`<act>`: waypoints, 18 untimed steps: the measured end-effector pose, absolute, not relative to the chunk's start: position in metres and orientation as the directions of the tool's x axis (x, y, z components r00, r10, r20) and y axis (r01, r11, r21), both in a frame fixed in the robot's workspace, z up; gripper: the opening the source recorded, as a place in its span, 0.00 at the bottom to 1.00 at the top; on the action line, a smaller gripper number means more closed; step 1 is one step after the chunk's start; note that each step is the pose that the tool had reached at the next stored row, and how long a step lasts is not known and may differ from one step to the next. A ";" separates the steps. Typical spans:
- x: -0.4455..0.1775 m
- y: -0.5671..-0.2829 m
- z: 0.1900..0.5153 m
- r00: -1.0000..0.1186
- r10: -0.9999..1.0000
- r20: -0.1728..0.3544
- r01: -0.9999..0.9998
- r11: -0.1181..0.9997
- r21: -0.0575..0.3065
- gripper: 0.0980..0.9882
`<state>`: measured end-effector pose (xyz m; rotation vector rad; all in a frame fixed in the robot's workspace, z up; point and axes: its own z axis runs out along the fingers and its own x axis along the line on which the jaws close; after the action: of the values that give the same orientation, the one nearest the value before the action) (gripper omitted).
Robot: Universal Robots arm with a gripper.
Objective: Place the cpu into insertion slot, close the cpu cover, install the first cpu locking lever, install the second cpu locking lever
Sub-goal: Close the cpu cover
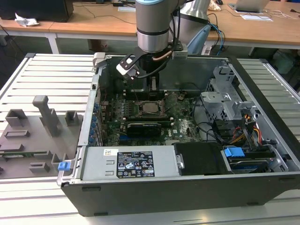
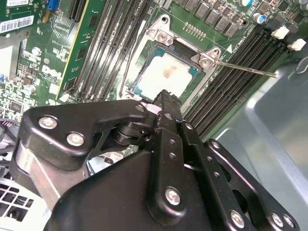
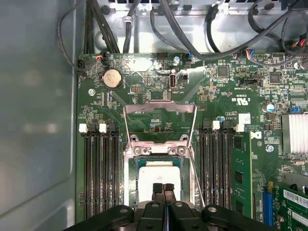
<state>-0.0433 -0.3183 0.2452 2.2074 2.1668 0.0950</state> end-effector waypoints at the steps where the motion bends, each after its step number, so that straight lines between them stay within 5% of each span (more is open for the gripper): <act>1: -0.043 -0.318 0.247 0.018 1.000 0.011 0.997 -0.019 0.076 0.01; 18: -0.034 -0.316 0.276 0.018 1.000 0.011 0.997 -0.019 0.076 0.01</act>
<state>-0.0337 -0.3160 0.2764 2.2075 2.1669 0.0949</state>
